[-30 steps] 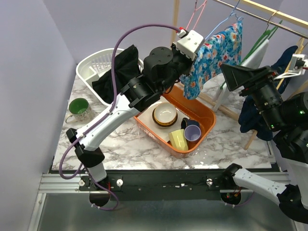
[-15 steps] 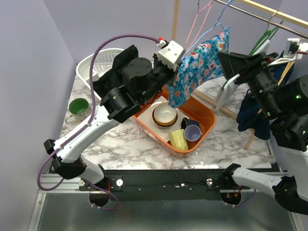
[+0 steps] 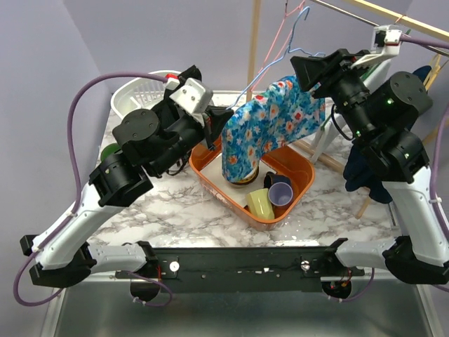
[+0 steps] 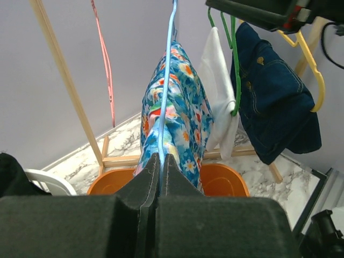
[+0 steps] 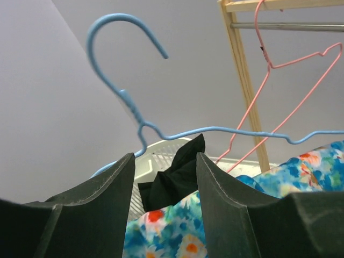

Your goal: Remove the skirt from the hanger

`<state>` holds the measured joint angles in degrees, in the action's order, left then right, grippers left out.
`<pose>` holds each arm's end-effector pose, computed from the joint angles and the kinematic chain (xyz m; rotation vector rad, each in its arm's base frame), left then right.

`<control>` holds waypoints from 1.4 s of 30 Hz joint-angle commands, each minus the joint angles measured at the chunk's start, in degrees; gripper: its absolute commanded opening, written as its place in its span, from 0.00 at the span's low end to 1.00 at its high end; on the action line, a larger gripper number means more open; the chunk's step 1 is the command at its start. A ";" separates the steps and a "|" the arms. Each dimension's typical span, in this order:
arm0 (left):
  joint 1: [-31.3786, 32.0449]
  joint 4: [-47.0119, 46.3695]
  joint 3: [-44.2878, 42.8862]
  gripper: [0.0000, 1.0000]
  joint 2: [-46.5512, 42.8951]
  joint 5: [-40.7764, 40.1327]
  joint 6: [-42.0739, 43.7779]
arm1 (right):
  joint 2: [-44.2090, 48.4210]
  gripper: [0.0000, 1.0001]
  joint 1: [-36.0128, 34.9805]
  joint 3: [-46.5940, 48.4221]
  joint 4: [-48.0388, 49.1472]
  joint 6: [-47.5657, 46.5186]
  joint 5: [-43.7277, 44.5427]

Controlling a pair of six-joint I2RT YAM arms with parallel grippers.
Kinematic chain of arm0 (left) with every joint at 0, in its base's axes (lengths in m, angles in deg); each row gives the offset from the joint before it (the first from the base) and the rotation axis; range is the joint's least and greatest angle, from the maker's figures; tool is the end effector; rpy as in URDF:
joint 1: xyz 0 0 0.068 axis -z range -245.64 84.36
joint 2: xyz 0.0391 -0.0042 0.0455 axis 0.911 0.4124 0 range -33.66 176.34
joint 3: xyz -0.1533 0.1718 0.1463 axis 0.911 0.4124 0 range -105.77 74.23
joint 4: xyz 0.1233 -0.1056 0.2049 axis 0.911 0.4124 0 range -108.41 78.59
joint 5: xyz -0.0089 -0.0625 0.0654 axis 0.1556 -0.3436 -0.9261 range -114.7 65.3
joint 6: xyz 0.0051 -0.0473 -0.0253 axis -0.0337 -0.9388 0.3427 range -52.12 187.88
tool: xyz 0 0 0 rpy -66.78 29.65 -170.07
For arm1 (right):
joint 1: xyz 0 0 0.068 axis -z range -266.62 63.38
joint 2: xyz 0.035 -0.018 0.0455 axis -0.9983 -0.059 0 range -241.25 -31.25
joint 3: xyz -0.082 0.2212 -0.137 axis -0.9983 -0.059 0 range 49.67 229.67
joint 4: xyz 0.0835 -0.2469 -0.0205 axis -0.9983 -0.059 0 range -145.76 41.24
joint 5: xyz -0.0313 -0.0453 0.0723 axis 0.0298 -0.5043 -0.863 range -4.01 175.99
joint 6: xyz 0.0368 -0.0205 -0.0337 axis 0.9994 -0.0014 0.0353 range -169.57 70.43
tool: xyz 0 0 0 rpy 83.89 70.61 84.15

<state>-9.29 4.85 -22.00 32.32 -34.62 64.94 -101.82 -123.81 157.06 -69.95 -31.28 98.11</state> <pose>0.1170 -0.1648 0.5431 0.5368 1.3911 -0.7177 0.1616 0.1131 0.5866 -0.0345 1.3354 0.6874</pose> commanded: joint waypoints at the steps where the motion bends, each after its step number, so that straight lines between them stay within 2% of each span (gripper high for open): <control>1: -0.02 -0.33 1.21 0.00 -2.95 3.06 -1.89 | -1.15 0.57 -0.25 0.01 5.88 -1.76 -3.41; 10: -0.02 0.38 2.71 0.00 -4.80 3.58 -1.72 | -4.84 0.63 -0.16 2.38 7.04 0.00 -7.90; 12: -0.02 0.11 2.97 0.00 -5.24 4.20 -2.07 | -5.72 0.58 -0.25 3.43 6.51 0.35 -7.99; 17: -0.02 0.02 3.33 0.00 -6.29 5.25 -2.33 | -7.04 0.56 -0.16 3.44 5.81 0.61 -7.38; 19: -0.02 -0.06 3.50 0.00 -6.65 5.61 -2.51 | -7.04 0.51 -0.25 3.17 6.25 0.61 -7.29; 20: -0.02 0.02 3.41 0.00 -6.74 5.61 -2.60 | -7.04 0.47 -0.25 3.17 6.25 0.61 -7.37; 23: -0.02 0.02 3.68 0.00 -7.09 5.52 -2.77 | -6.43 0.01 -0.25 2.82 6.69 0.44 -6.67; 24: -0.02 0.46 3.59 0.00 -7.26 5.52 -2.77 | -6.17 0.01 -0.25 2.47 7.04 0.61 -6.15; 25: -0.02 0.90 3.41 0.06 -7.18 5.43 -2.69 | -5.99 0.01 -0.25 2.47 7.47 0.61 -5.80; 26: -0.02 1.43 3.41 0.19 -7.26 5.34 -2.42 | -5.99 0.01 -0.25 2.82 7.48 0.35 -5.36; 27: -0.02 2.56 3.50 0.37 -7.26 5.43 -2.33 | -5.73 0.01 -0.25 3.17 7.48 0.44 -4.92; 28: -0.02 3.10 3.50 0.64 -7.35 5.43 -2.07 | -5.64 0.01 -0.16 3.43 7.83 0.35 -4.13; 31: -0.02 5.12 4.46 0.84 -8.40 4.90 -1.46 | -5.72 0.01 -0.25 4.66 8.27 0.00 -3.16; 34: -0.02 5.21 7.62 0.98 -11.04 4.90 -1.45 | -6.25 0.01 -0.25 6.15 8.53 0.08 -2.98; 42: -0.02 7.58 9.74 0.98 -15.17 9.55 -3.30 | -6.60 0.01 -0.16 6.95 9.32 -0.27 0.45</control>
<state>-9.29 10.67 -12.27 18.94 -29.24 62.82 -108.81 -123.90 162.59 -64.88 -31.70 94.63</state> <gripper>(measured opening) 0.988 0.050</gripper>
